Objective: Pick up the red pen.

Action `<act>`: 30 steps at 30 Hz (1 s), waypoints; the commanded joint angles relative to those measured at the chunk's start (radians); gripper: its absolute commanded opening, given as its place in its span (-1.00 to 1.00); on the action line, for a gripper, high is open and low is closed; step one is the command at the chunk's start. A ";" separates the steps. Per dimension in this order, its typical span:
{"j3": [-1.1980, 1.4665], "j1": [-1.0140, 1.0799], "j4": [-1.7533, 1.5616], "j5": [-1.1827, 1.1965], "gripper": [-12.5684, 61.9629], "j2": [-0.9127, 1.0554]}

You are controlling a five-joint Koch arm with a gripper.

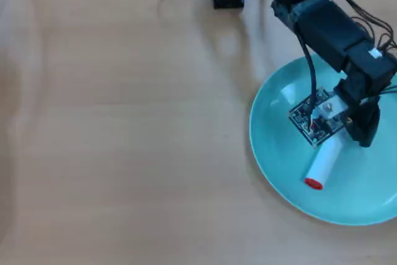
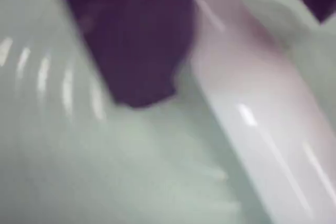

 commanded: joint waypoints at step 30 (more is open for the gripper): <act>-0.038 -0.031 0.072 -0.031 -0.84 -0.015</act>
